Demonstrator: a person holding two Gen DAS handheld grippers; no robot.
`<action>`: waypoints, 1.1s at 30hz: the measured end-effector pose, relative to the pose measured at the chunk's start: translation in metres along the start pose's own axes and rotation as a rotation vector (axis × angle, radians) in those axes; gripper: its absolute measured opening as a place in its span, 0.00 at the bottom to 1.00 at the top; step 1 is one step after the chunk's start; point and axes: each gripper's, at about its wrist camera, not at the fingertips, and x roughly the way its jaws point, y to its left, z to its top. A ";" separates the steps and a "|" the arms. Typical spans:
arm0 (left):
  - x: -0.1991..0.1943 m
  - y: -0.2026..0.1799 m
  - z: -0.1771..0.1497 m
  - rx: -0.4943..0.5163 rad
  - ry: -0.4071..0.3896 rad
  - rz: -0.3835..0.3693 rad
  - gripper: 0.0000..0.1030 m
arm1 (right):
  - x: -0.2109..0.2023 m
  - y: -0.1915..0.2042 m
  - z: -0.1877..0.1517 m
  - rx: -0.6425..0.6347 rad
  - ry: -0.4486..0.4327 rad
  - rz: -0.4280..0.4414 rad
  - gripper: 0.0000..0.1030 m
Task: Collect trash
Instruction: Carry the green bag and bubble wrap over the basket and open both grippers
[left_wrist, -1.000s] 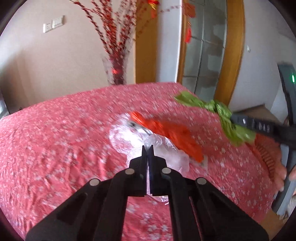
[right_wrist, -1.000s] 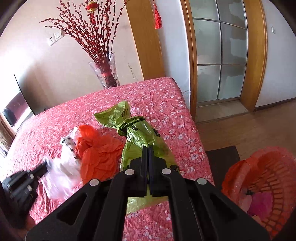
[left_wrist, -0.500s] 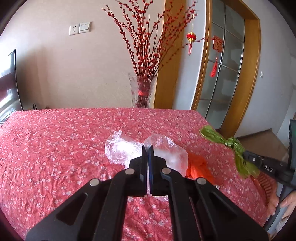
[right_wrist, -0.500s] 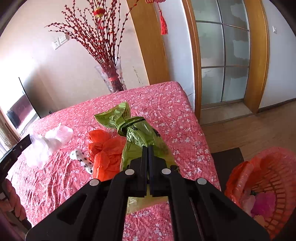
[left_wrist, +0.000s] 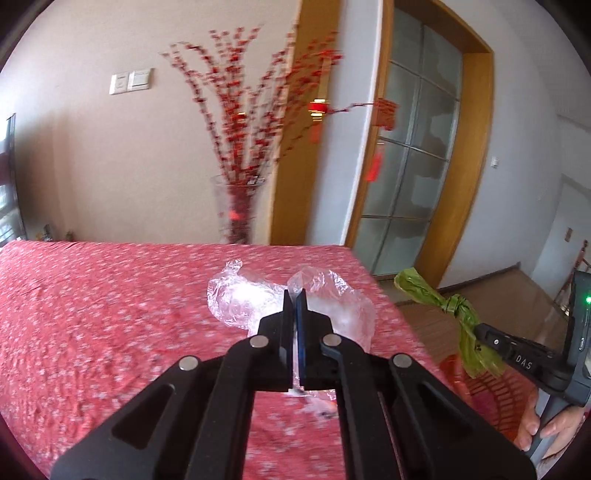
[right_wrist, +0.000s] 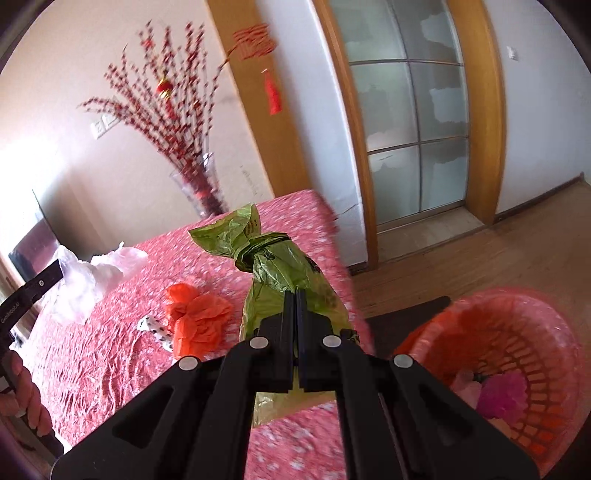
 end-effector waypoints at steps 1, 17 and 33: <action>0.001 -0.008 0.001 0.006 0.001 -0.015 0.03 | -0.006 -0.006 0.000 0.009 -0.012 -0.010 0.02; 0.031 -0.169 -0.024 0.119 0.055 -0.359 0.03 | -0.088 -0.125 -0.034 0.193 -0.126 -0.233 0.02; 0.062 -0.262 -0.081 0.182 0.166 -0.529 0.03 | -0.104 -0.183 -0.061 0.296 -0.142 -0.345 0.02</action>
